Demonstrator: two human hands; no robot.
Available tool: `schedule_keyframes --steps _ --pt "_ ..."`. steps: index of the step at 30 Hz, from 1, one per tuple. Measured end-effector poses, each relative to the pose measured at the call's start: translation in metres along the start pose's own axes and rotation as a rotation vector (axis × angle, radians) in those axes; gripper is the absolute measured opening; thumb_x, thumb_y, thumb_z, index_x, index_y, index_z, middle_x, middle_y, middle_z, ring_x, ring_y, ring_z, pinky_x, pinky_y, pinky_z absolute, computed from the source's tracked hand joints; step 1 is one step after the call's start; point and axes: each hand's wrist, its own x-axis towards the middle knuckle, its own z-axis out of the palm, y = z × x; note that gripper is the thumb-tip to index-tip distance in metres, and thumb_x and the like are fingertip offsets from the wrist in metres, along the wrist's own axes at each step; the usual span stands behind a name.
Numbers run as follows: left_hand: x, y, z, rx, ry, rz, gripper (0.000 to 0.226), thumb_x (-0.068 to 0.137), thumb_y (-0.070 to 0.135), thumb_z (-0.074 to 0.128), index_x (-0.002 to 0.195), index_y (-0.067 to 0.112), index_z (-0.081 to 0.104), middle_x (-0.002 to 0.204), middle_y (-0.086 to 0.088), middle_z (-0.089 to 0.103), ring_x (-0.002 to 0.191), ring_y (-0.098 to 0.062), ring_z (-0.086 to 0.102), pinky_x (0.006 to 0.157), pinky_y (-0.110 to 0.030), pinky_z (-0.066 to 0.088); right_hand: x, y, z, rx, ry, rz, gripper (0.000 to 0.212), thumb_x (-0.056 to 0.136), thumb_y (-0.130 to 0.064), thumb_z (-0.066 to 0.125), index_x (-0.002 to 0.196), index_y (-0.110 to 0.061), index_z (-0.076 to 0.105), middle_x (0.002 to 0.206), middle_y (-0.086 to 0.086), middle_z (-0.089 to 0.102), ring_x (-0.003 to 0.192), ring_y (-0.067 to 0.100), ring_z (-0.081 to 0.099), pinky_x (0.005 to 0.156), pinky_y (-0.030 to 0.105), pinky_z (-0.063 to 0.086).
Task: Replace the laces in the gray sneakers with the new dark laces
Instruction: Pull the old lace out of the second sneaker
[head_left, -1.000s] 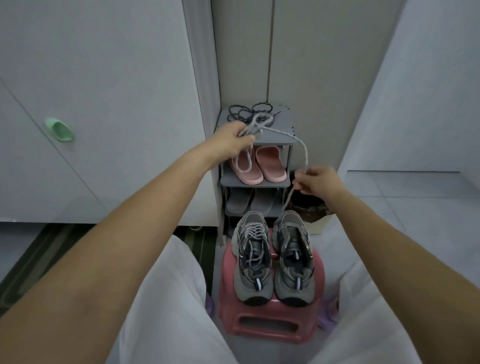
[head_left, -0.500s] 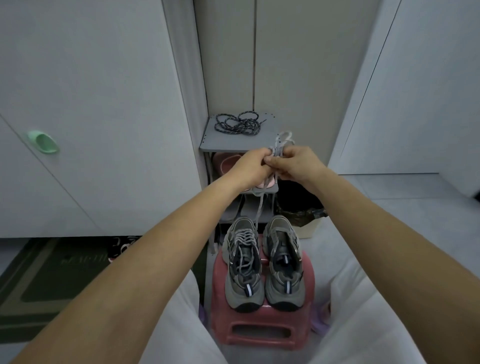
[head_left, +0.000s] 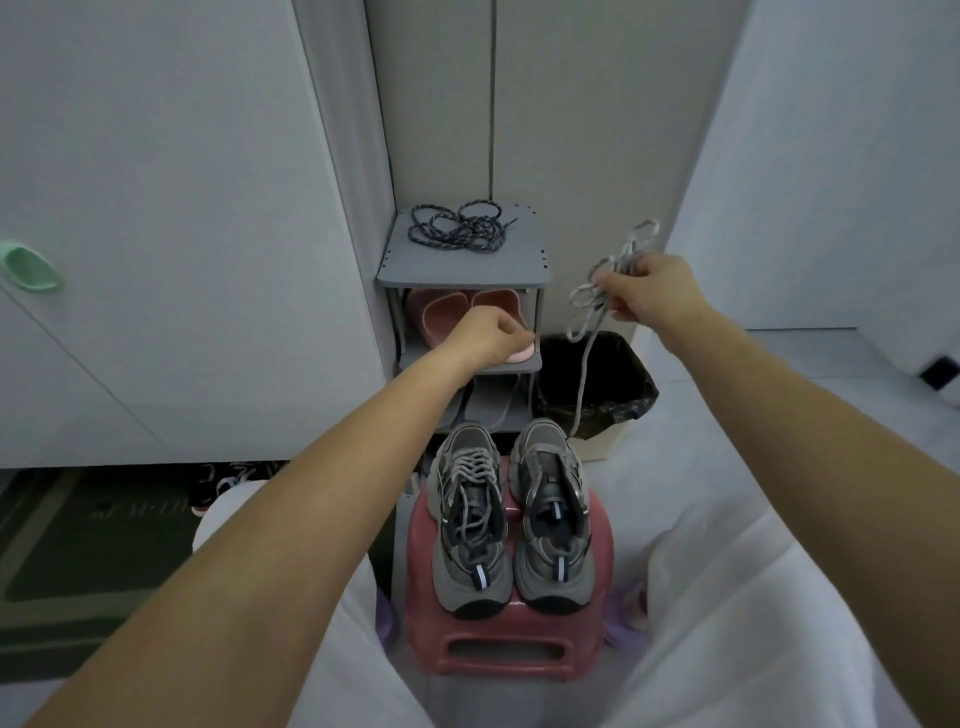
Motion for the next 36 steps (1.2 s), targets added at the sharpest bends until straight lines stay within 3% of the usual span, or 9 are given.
schedule_keyframes --steps 4,7,11,14,16,21,29,33,36 --pt "0.013 -0.021 -0.001 -0.047 -0.015 -0.053 0.026 0.092 0.022 0.058 0.07 0.012 0.046 0.058 -0.001 0.034 0.046 -0.009 0.032 0.044 -0.017 0.031 0.032 0.008 -0.012 -0.033 0.039 0.01 0.009 0.087 -0.009 0.064 0.083 -0.005 0.057 0.065 0.006 0.055 0.034 -0.002 0.052 0.041 0.01 0.047" --pt "0.023 -0.037 -0.003 -0.058 -0.029 -0.066 0.021 0.093 0.019 0.055 0.075 0.013 0.046 0.071 -0.009 0.036 0.061 -0.017 0.033 0.043 -0.007 0.034 0.063 0.01 -0.017 -0.055 0.068 0.014 0.009 0.088 -0.01 0.064 0.085 -0.005 0.057 0.067 0.006 0.055 0.049 0.007 0.057 0.043 0.01 0.048" --pt "0.039 -0.06 -0.007 -0.071 0.002 -0.099 0.016 0.092 0.021 0.059 0.08 0.014 0.051 0.082 -0.006 0.045 0.069 -0.017 0.038 0.048 -0.017 0.033 0.113 0.02 -0.019 -0.091 0.083 0.037 0.015 0.087 -0.013 0.065 0.097 -0.003 0.06 0.068 0.006 0.056 0.053 0.008 0.057 0.043 0.01 0.048" --pt "0.044 -0.072 -0.01 -0.057 0.021 -0.106 0.019 0.092 0.022 0.059 0.079 0.013 0.049 0.08 -0.006 0.044 0.07 -0.015 0.039 0.045 -0.011 0.03 0.144 0.04 -0.014 -0.241 0.018 0.122 0.021 0.084 -0.018 0.068 0.09 0.001 0.063 0.082 0.017 0.064 0.076 0.025 0.064 0.069 0.03 0.059" --pt "0.043 -0.079 -0.01 -0.047 0.032 -0.128 0.018 0.092 0.022 0.059 0.078 0.014 0.05 0.082 -0.005 0.047 0.077 -0.014 0.043 0.054 -0.013 0.034 0.152 0.056 -0.01 -0.454 -0.03 0.174 0.041 0.085 -0.026 0.067 0.106 0.008 0.06 0.11 0.024 0.062 0.099 0.038 0.061 0.09 0.05 0.052" --pt "0.031 -0.096 -0.008 -0.064 0.047 -0.184 0.011 0.092 0.021 0.06 0.083 0.015 0.059 0.089 -0.001 0.059 0.085 -0.013 0.054 0.08 -0.025 0.042 0.127 0.08 0.001 -0.57 -0.147 0.195 0.055 0.089 -0.03 0.06 0.129 0.006 0.048 0.133 0.019 0.051 0.114 0.039 0.053 0.101 0.049 0.044" --pt "-0.008 -0.125 0.021 -0.058 -0.032 -0.241 0.013 0.09 0.026 0.062 0.096 0.015 0.063 0.089 0.007 0.059 0.082 -0.009 0.056 0.072 -0.024 0.045 0.006 0.085 0.059 -0.583 -0.447 0.053 0.041 0.088 -0.024 0.064 0.122 -0.002 0.06 0.113 0.012 0.064 0.099 0.023 0.061 0.083 0.025 0.044" --pt "-0.031 -0.137 0.034 -0.065 -0.086 -0.236 0.028 0.086 0.026 0.067 0.109 0.011 0.063 0.106 -0.002 0.063 0.091 -0.012 0.059 0.075 -0.025 0.049 -0.047 0.094 0.094 -0.645 -0.617 0.003 0.017 0.089 -0.019 0.06 0.091 -0.009 0.072 0.089 0.007 0.072 0.086 0.021 0.067 0.083 0.032 0.052" --pt "-0.043 -0.144 0.039 0.003 -0.125 -0.209 0.04 0.082 0.024 0.072 0.118 0.011 0.061 0.12 -0.003 0.061 0.109 -0.015 0.057 0.092 -0.026 0.046 -0.069 0.108 0.115 -0.71 -0.62 0.052 0.024 0.089 -0.016 0.057 0.066 -0.017 0.063 0.079 0.009 0.071 0.081 0.025 0.068 0.076 0.033 0.054"
